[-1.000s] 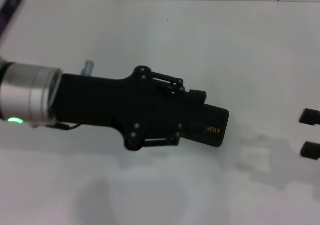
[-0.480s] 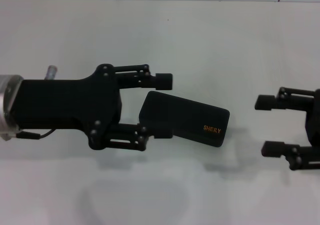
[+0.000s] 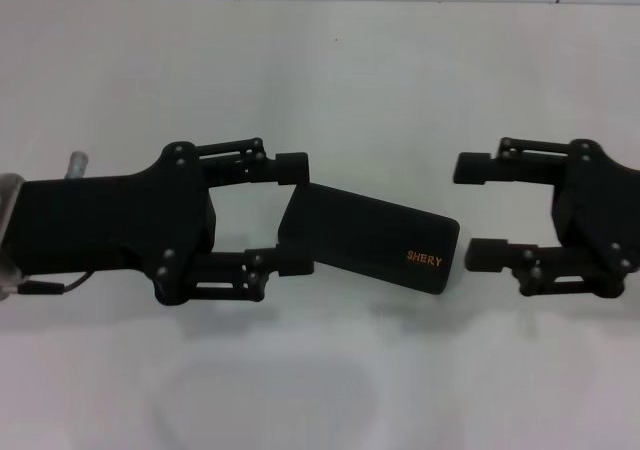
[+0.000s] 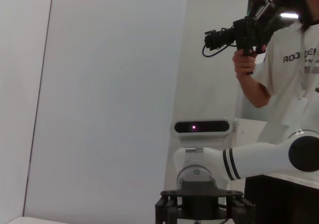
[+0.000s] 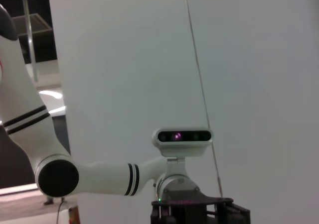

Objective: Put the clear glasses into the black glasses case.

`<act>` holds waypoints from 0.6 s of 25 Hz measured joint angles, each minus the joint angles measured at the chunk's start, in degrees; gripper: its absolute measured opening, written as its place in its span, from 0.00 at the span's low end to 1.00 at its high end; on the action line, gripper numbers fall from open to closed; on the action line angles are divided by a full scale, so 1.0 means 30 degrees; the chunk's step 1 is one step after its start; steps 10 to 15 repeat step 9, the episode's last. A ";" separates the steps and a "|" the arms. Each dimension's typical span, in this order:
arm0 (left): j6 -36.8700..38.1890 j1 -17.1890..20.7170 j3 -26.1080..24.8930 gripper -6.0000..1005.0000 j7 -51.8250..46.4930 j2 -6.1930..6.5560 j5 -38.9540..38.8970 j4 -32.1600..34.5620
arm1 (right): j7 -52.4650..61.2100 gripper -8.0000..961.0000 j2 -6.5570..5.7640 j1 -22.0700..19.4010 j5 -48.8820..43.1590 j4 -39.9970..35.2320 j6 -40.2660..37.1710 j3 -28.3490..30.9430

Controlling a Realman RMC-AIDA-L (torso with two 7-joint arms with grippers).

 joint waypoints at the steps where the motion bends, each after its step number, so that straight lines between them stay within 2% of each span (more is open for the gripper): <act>1: -0.0001 0.0083 0.0000 0.75 0.0137 0.0000 0.0002 -0.0028 | 0.0059 0.75 -0.0010 0.0110 -0.0042 0.0001 0.0133 -0.0161; 9: -0.0015 0.0836 -0.0001 0.75 0.0621 0.0002 0.0013 -0.0126 | 0.0158 0.75 0.0001 0.0493 -0.0004 0.0000 0.0382 -0.0499; 15: -0.0015 0.0836 -0.0001 0.75 0.0621 0.0002 0.0013 -0.0126 | 0.0158 0.75 0.0001 0.0493 -0.0004 0.0000 0.0382 -0.0499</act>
